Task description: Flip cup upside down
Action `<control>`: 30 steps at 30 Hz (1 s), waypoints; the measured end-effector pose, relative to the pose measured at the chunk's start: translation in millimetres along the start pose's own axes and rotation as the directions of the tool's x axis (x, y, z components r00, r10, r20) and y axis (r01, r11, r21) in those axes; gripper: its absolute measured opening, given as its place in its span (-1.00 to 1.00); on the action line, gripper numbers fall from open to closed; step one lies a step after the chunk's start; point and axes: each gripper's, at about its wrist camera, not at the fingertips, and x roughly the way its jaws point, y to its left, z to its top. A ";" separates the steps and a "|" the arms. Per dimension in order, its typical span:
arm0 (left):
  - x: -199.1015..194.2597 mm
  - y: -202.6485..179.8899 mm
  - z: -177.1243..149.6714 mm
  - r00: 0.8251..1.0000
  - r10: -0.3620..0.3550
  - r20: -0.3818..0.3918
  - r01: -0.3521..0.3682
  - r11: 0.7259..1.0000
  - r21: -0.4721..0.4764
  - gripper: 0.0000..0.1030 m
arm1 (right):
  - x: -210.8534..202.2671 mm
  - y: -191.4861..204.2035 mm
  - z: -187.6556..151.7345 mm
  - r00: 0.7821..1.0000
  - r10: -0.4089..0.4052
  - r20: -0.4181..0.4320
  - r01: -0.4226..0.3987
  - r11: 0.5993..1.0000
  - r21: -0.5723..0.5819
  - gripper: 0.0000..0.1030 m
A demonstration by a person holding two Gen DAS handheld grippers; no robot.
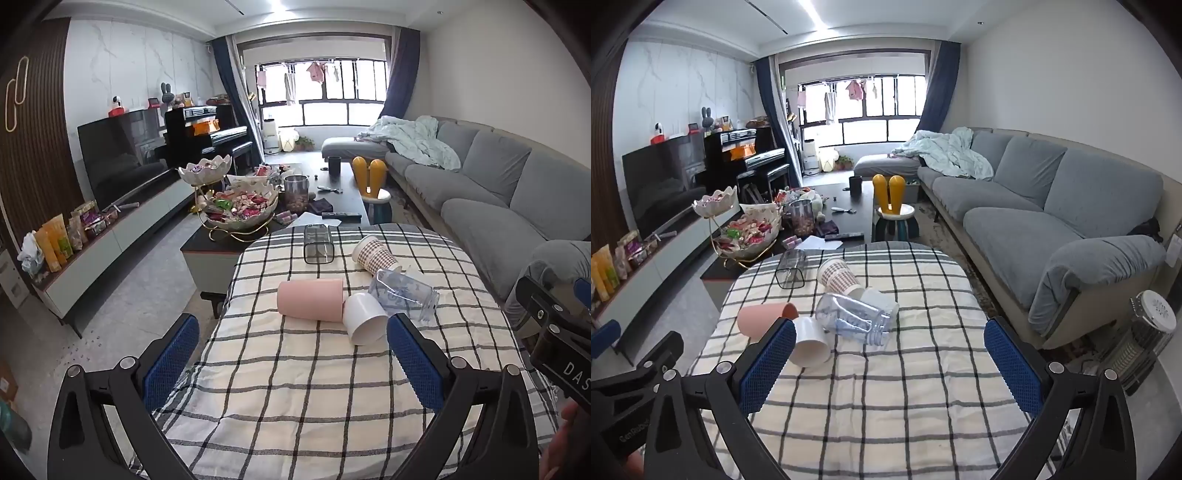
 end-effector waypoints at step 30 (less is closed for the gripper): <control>0.2 2.2 -2.8 1.000 -0.024 -0.005 0.024 1.000 -0.018 1.00 | -1.4 3.1 -1.5 1.000 0.003 -0.011 -0.003 1.000 0.000 0.99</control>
